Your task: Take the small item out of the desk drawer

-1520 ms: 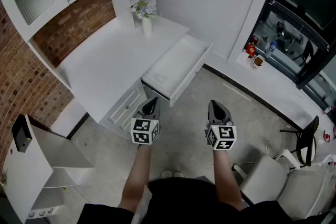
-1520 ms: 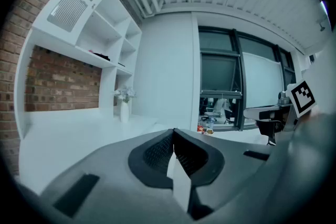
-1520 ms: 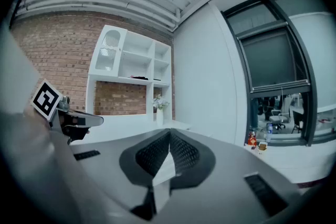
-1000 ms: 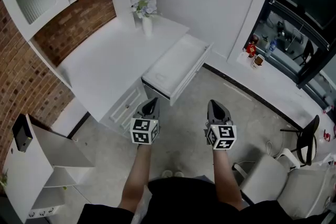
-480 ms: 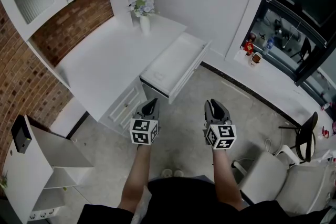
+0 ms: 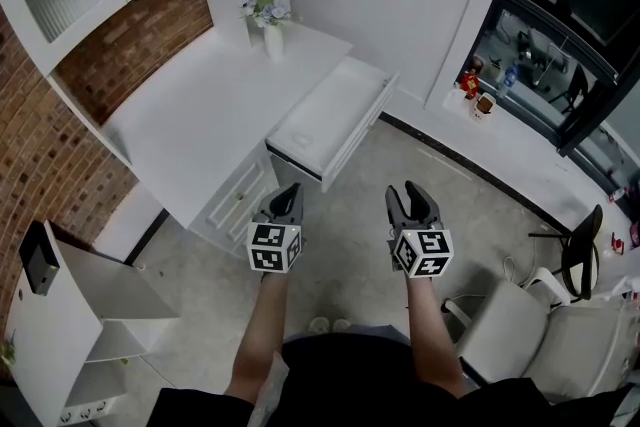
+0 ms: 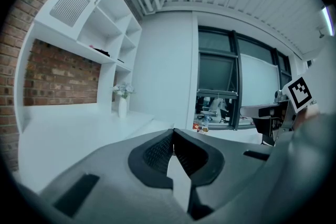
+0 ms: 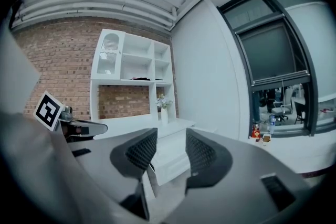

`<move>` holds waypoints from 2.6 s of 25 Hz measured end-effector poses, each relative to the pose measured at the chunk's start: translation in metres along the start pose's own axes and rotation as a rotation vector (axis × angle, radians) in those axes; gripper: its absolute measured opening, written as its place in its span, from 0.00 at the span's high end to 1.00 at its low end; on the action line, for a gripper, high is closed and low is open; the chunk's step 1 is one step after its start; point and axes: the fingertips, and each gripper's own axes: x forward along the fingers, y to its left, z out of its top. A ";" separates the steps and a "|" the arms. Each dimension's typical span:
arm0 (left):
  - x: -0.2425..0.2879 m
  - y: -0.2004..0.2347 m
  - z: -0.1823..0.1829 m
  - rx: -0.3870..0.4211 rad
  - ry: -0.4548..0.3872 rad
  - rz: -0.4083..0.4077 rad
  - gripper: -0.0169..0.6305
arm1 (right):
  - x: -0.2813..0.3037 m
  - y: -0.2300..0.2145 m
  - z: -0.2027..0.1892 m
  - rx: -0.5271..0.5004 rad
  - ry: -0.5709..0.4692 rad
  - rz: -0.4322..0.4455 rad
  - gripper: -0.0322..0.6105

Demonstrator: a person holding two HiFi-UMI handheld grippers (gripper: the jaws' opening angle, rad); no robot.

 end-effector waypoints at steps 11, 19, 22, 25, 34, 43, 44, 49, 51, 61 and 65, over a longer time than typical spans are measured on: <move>-0.009 0.008 -0.015 -0.020 -0.002 -0.038 0.96 | -0.019 0.008 -0.015 -0.015 0.025 -0.067 0.72; 0.009 0.009 -0.011 -0.029 -0.010 -0.056 0.96 | -0.013 -0.003 -0.011 -0.017 0.017 -0.092 0.72; 0.023 0.010 -0.010 -0.025 -0.008 -0.054 0.96 | -0.003 -0.011 -0.012 -0.015 0.014 -0.086 0.72; 0.039 0.016 -0.008 -0.022 -0.009 -0.042 0.96 | 0.014 -0.020 -0.013 -0.009 0.013 -0.073 0.72; 0.124 0.046 -0.009 -0.035 0.002 0.090 0.96 | 0.131 -0.077 -0.015 -0.010 0.030 0.053 0.72; 0.173 0.104 -0.005 -0.154 0.048 0.406 0.96 | 0.289 -0.082 0.000 -0.056 0.142 0.379 0.72; 0.175 0.109 -0.004 -0.171 0.045 0.442 0.96 | 0.303 -0.079 0.000 -0.068 0.153 0.418 0.72; 0.179 0.124 0.000 -0.206 0.028 0.608 0.96 | 0.357 -0.059 0.000 -0.106 0.192 0.598 0.72; 0.176 0.124 -0.003 -0.212 0.032 0.652 0.96 | 0.366 -0.049 -0.005 -0.115 0.208 0.655 0.72; 0.147 0.134 -0.009 -0.247 0.023 0.795 0.96 | 0.377 -0.006 -0.032 -0.159 0.303 0.815 0.72; 0.145 0.137 -0.012 -0.258 0.035 0.794 0.96 | 0.380 0.003 -0.043 -0.171 0.358 0.837 0.72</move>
